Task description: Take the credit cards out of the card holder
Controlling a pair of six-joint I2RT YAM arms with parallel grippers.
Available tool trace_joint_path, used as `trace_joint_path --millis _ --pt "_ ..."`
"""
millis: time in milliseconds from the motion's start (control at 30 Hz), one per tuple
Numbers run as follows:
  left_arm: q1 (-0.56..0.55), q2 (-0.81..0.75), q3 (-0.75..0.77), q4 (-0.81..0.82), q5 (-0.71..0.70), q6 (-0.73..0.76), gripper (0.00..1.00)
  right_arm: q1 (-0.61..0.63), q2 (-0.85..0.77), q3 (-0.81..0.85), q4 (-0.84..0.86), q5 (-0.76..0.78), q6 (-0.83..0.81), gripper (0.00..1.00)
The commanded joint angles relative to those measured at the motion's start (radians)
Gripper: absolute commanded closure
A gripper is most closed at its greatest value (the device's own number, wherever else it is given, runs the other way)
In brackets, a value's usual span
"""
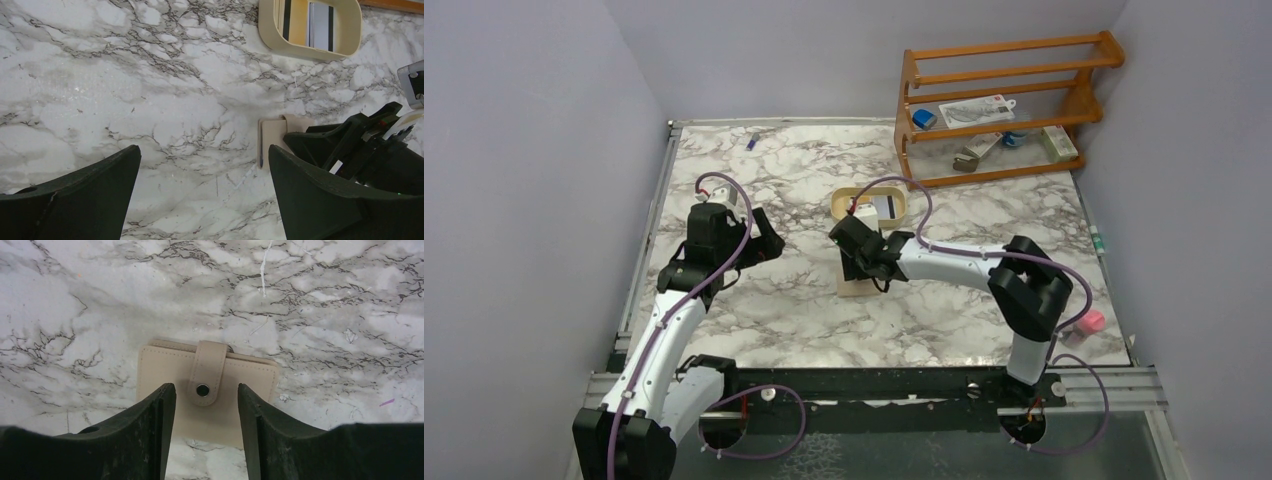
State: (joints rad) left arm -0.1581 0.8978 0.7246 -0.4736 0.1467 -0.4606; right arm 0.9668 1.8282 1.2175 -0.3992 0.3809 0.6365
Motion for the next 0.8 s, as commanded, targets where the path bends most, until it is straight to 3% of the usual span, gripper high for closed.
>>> trace_joint_path --millis 0,100,200,467,767 --pt "0.002 -0.011 -0.010 -0.003 0.023 0.011 0.01 0.004 0.047 0.010 0.030 -0.009 0.043 0.47" --pt "0.002 -0.014 -0.011 -0.002 0.026 0.011 0.01 0.003 0.081 0.035 0.013 -0.004 0.052 0.49" --pt "0.002 -0.016 -0.011 -0.002 0.026 0.013 0.01 0.003 0.098 0.041 0.016 -0.002 0.054 0.59" --pt "0.002 -0.011 -0.013 -0.001 0.028 0.014 0.01 0.003 0.124 0.043 -0.003 0.012 0.055 0.97" --pt "0.002 -0.021 -0.013 0.002 0.042 0.007 0.01 0.002 0.021 -0.026 0.083 -0.014 0.065 0.99"
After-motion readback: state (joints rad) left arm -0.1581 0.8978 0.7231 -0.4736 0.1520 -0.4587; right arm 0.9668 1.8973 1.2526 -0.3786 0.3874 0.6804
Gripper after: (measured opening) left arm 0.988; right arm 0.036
